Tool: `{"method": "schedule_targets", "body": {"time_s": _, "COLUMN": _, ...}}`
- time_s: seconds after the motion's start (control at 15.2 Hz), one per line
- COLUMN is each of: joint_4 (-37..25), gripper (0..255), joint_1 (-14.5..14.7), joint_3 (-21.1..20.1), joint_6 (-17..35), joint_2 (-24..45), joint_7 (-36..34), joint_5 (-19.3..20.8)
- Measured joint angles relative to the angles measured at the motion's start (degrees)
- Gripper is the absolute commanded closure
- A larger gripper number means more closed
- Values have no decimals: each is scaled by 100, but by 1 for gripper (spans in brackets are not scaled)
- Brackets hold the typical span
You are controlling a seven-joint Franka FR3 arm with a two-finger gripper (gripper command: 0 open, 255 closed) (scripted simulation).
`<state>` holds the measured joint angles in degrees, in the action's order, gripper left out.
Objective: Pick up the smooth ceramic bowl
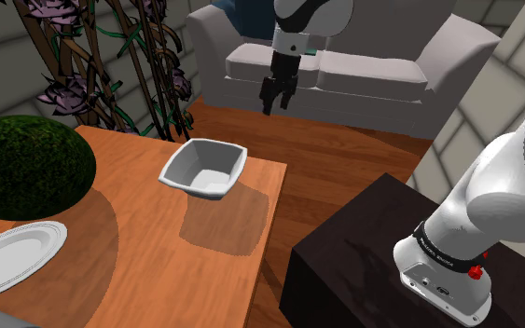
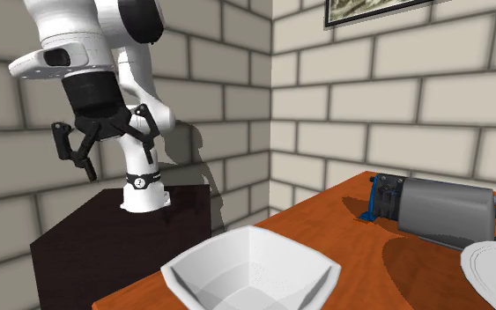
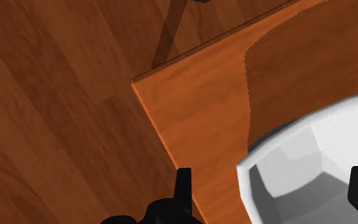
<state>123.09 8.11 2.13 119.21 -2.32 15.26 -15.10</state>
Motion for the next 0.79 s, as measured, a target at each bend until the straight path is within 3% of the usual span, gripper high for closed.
{"method": "schedule_targets", "body": {"time_s": 0.79, "joint_4": -1992, "gripper": 0, "joint_1": 154, "joint_3": -320, "joint_6": 175, "joint_2": 2581, "joint_7": 517, "joint_5": -618}}
